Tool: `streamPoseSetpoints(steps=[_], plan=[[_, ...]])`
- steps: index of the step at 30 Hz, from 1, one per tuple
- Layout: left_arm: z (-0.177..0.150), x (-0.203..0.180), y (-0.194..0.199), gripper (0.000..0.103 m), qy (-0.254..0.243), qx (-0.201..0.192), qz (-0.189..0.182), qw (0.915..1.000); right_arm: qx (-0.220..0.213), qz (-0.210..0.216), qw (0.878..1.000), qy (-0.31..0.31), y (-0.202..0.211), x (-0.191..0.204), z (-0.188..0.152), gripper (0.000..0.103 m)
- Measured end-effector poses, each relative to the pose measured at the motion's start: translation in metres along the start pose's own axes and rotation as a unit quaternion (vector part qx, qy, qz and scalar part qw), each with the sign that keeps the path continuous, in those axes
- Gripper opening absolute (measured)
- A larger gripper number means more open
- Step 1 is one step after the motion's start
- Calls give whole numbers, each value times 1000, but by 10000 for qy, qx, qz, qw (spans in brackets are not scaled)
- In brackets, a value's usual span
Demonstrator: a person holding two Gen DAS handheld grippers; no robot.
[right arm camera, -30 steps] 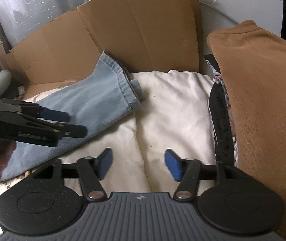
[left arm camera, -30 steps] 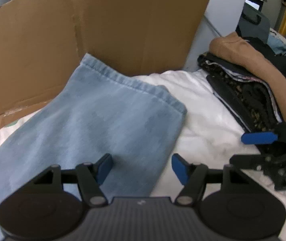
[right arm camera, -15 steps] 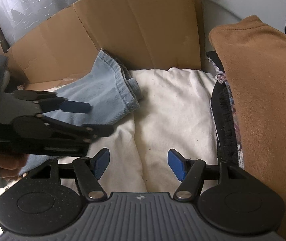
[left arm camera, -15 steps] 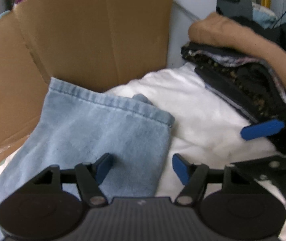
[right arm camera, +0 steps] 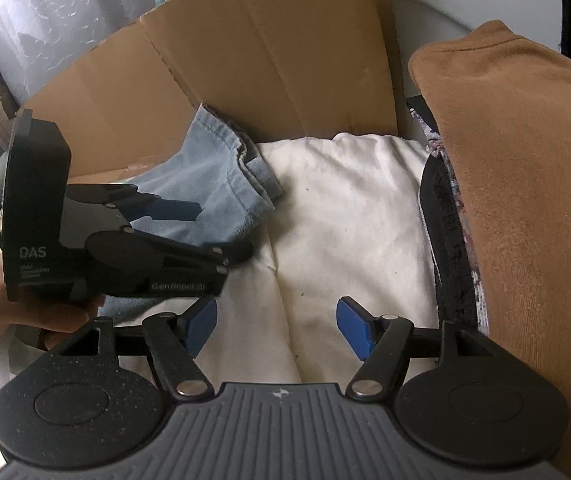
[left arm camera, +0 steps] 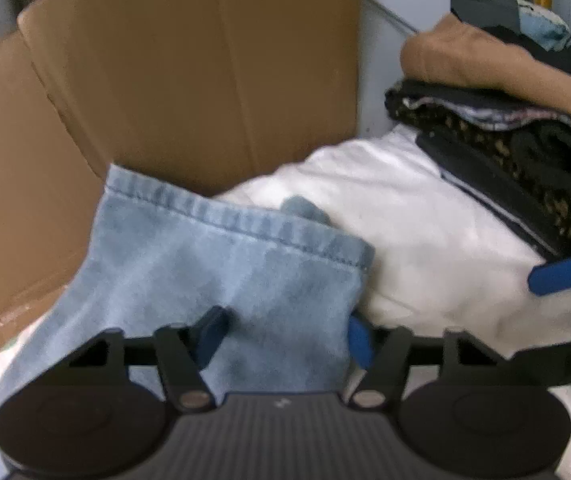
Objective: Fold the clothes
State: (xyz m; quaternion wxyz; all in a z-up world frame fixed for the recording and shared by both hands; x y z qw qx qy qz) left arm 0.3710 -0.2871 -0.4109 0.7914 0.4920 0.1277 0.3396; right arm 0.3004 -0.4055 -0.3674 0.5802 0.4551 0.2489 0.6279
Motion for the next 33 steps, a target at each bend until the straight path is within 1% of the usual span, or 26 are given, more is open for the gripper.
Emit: streamPoseSetpoints(steps=[3,5,7,8,9,10,11,12,18,23,26,31,33], plan=[[1,2,18,48,-123,-267,17,9996,-47,43,9999,-86,2,0,0,72],[0,1,30,43,-237,-451,93,9987,-89,63,9999,-90,3,2,1,72],[1,3,40,30,-279,-591,110,9978,-151,65,9998,-71,4,4,4,72],[2,5,43,28,-245,-614,89,9978,-187,72,9998,-66,4,5,5,71],[3,10,46,23,-179,-619,63,9979,-222,79,9997,-61,5,6,6,71],[4,14,49,14,-102,-620,34,9980,-258,97,9996,-75,4,7,9,71],[5,19,51,9,-29,-617,3,9981,-293,116,9995,-89,4,7,11,70],[7,23,52,7,34,-608,-26,9981,-331,146,9993,-96,4,9,14,69],[19,43,66,4,248,-660,-218,9973,-527,333,9980,-97,-4,18,35,59],[33,52,78,4,208,-624,-349,9972,-725,515,9960,49,-18,27,59,59],[38,54,81,4,112,-574,-369,9976,-730,625,9954,49,-31,31,70,59],[42,54,82,4,62,-522,-415,9978,-718,705,9944,326,-54,43,79,59],[43,54,81,4,69,-504,-442,9977,-508,517,9963,456,-67,46,77,59]])
Point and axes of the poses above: each gripper's, at about its wrist camera, not at the fingertips, and y roughly against the way its jaws point, x to its left, z to its top, the point moved 2 cm from there along -y, roughly the way its jaws point, and after that the axes turned 12 degrees about x, right-handed, at the moved point
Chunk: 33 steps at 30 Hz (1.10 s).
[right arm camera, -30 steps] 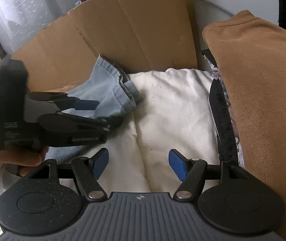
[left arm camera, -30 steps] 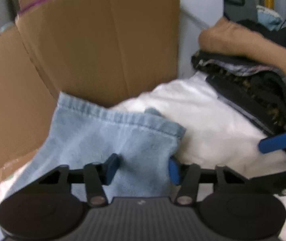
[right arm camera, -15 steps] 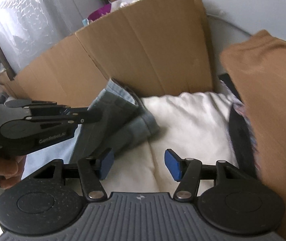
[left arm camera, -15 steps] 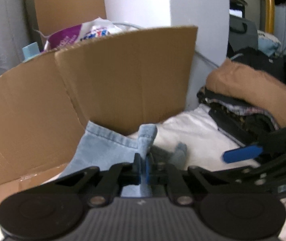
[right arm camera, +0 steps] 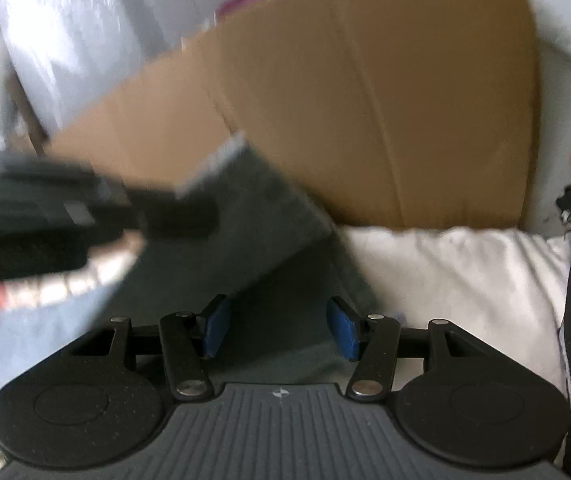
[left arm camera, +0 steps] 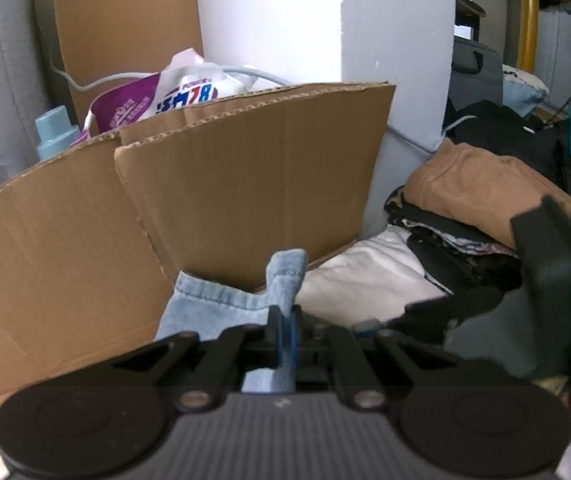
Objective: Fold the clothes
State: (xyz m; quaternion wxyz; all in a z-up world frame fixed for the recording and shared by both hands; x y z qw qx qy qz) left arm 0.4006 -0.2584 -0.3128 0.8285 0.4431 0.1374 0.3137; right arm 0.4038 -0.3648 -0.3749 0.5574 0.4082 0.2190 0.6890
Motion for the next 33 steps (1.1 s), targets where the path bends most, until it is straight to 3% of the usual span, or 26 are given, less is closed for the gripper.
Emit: streamPoseSetpoints(steps=[3,9,18,28,33], plan=[[2,-1,-1,4,6,23,-43,10000,232,-170,9996,54,-5,-5,-11,58],[-1,-13,-18,4,-112,191,-157,9996,431,-258,9987,-121,-1,-21,-31,43],[-22,-39,-55,4,-35,465,-453,9979,354,-79,9983,-465,6,-34,-39,42],[-28,-41,-83,4,161,680,-700,9951,435,-567,9974,-77,16,-32,-44,44],[-28,-43,-86,4,178,555,-758,9954,442,-512,9976,-127,28,-38,-51,44]])
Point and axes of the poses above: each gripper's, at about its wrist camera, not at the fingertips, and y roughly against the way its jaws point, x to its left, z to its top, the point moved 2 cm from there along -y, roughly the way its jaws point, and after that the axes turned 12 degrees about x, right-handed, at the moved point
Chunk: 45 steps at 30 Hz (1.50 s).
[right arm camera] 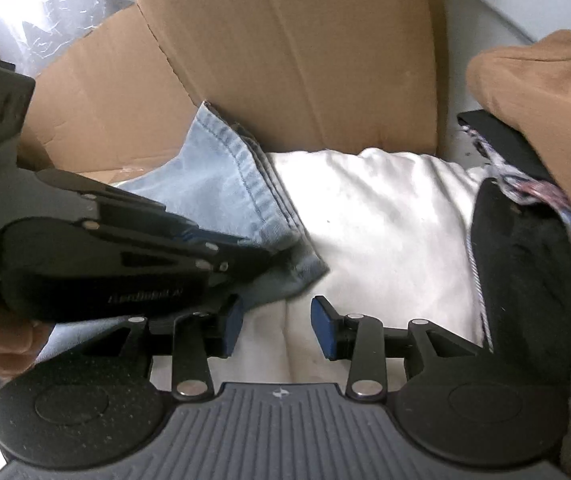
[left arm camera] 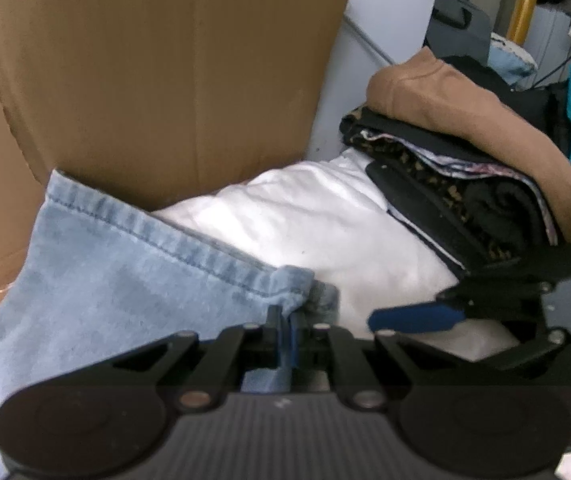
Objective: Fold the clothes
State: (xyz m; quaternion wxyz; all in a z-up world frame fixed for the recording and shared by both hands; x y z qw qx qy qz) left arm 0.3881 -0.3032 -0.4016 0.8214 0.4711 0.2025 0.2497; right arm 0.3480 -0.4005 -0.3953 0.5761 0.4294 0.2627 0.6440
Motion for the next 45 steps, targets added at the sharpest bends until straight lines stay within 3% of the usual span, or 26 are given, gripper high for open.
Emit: streamPoseSetpoints(steps=[18,22,24,26,28,31,36,40,45], plan=[[6,-5,2,4,-210,-140,-32,9997,129,-33,9995,-299,5,-6,-11,45],[6,-11,-9,13,-529,120,54,9985,152,-13,9996,-259,6,-5,-11,45],[8,-10,-3,22,-535,168,-25,9984,133,2,9995,-293,7,-5,-11,45],[9,-7,10,25,-538,164,-113,9983,105,20,9993,-350,8,-6,-11,45],[8,-5,27,42,-617,176,-96,9979,77,53,9990,-430,9,-5,-13,45],[-1,-1,57,55,-727,131,-43,9973,41,109,9985,-527,11,-3,-15,46],[-30,14,97,73,-734,276,393,9961,-3,189,9983,-552,15,5,-15,46],[-59,31,122,73,-449,407,720,9956,-35,322,9945,-997,21,4,-12,46],[-91,43,153,77,-80,473,1051,9933,-113,482,9948,-893,32,22,-10,46]])
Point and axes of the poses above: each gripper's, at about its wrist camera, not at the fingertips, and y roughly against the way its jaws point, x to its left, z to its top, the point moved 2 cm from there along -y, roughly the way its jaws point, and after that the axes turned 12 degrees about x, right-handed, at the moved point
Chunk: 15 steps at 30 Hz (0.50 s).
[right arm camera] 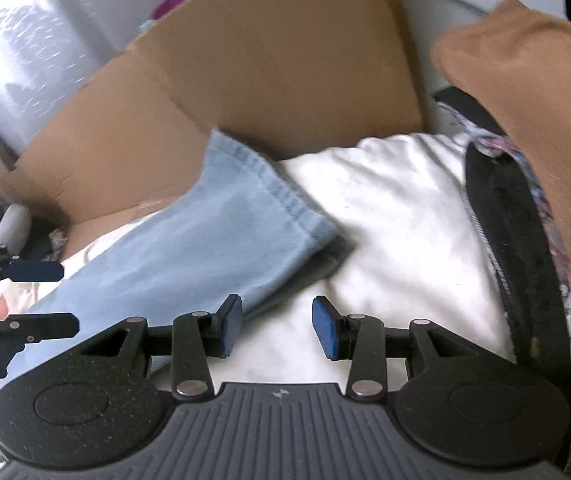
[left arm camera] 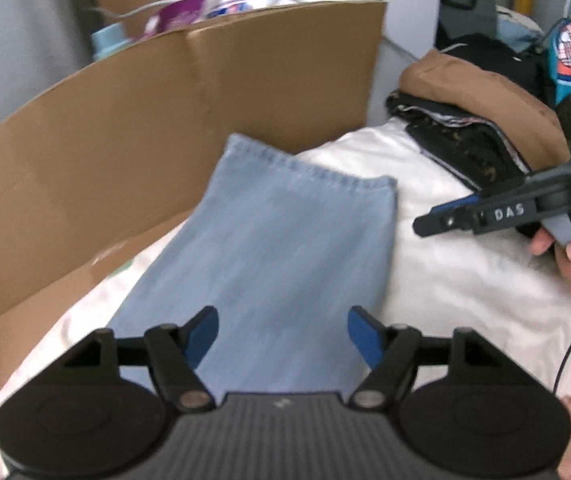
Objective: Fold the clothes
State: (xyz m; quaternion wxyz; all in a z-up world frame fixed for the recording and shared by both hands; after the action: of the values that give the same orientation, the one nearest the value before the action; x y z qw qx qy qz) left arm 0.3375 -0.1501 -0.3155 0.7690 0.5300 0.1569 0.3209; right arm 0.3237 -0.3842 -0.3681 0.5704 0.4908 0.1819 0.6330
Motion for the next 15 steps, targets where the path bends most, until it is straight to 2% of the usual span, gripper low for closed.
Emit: streamPoseSetpoints(steps=[5,12,15], plan=[[-40,4,14,83,139,17,322,9994,134,35,9998,154,-1,17,-8,46],[-82,5,-11,83,768,179,595,9951,440,78,9977,511,-5,47,-22,46],[-90,7,-17,83,964,194,500,9939,531,103,9961,701,-6,58,-26,46]])
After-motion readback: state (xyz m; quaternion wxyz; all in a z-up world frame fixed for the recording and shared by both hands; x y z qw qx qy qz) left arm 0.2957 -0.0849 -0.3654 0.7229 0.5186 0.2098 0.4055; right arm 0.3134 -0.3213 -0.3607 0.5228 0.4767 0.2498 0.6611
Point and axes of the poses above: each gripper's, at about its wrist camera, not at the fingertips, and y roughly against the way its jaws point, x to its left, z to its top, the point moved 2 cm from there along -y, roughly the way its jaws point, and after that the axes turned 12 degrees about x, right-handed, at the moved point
